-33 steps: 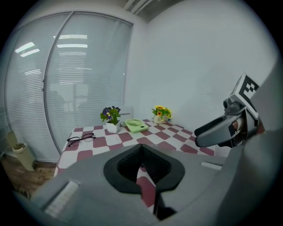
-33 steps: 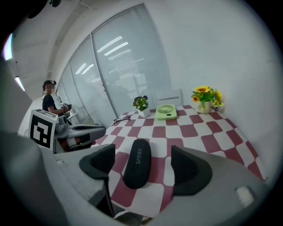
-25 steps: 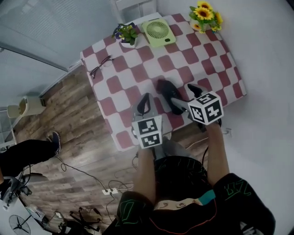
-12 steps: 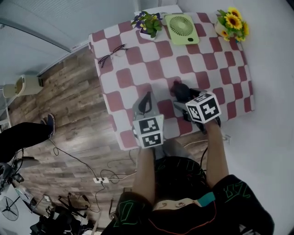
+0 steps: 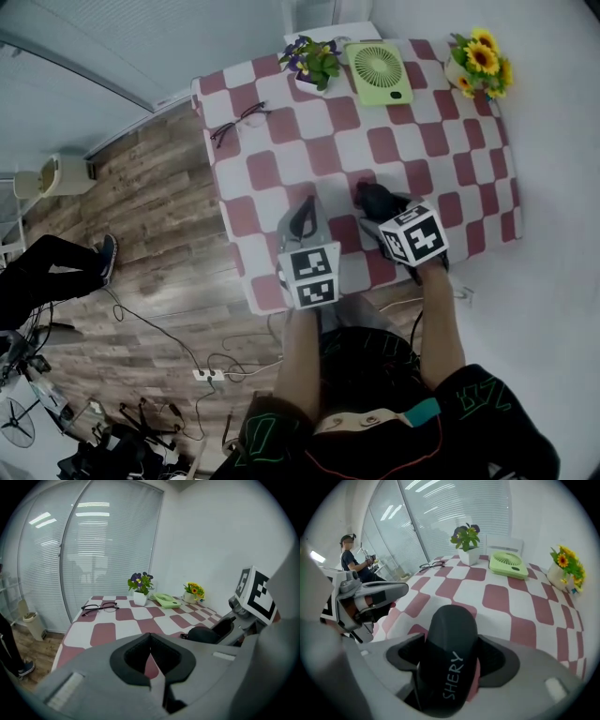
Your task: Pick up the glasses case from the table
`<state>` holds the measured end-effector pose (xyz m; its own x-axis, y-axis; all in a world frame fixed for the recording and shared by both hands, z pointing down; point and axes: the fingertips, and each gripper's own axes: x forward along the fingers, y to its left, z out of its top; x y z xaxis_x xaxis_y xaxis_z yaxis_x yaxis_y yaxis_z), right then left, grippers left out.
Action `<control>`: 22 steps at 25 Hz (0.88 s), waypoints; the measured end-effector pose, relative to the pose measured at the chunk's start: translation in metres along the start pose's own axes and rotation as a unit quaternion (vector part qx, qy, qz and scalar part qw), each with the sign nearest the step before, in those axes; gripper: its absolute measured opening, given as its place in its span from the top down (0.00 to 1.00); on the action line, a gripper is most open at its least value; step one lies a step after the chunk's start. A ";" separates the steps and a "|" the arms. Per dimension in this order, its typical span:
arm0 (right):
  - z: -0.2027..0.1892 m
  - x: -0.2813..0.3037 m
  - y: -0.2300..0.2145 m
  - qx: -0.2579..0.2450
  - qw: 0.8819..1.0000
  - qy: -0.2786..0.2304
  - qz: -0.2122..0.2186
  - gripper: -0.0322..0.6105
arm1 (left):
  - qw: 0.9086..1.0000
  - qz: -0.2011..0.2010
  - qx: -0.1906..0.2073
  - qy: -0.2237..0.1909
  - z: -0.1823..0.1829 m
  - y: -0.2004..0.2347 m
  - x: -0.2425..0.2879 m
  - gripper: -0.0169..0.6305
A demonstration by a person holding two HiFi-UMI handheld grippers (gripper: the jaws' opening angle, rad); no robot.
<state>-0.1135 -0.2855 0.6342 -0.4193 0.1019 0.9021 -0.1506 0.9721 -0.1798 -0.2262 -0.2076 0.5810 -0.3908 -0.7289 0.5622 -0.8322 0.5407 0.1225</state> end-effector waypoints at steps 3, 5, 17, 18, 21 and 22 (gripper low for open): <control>0.011 -0.011 -0.002 0.005 0.999 -0.040 -0.007 0.40 | 1.000 0.002 0.005 -0.010 0.008 -0.002 -0.003 0.96; 0.018 -0.022 -0.005 0.006 0.997 -0.072 -0.016 0.40 | 1.000 0.003 0.010 -0.020 0.014 -0.005 -0.007 0.96; 0.067 -0.126 -0.018 0.001 0.956 -0.285 -0.070 0.40 | 0.990 0.016 0.040 -0.132 0.090 -0.030 -0.052 0.96; 0.069 -0.136 -0.018 0.000 0.951 -0.300 -0.074 0.40 | 0.989 0.017 0.043 -0.142 0.097 -0.032 -0.058 0.96; 0.079 -0.165 -0.019 -0.008 0.935 -0.344 -0.085 0.40 | 0.983 0.020 0.052 -0.174 0.119 -0.040 -0.072 0.96; 0.081 -0.173 -0.020 -0.010 0.929 -0.358 -0.088 0.40 | 0.981 0.020 0.055 -0.184 0.126 -0.043 -0.077 0.96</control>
<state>-0.1107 -0.3400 0.4494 -0.8790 -0.2196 0.4233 -0.2606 0.9646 -0.0407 -0.2096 -0.2279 0.4300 -0.5228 -0.8214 0.2280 -0.8428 0.5382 0.0065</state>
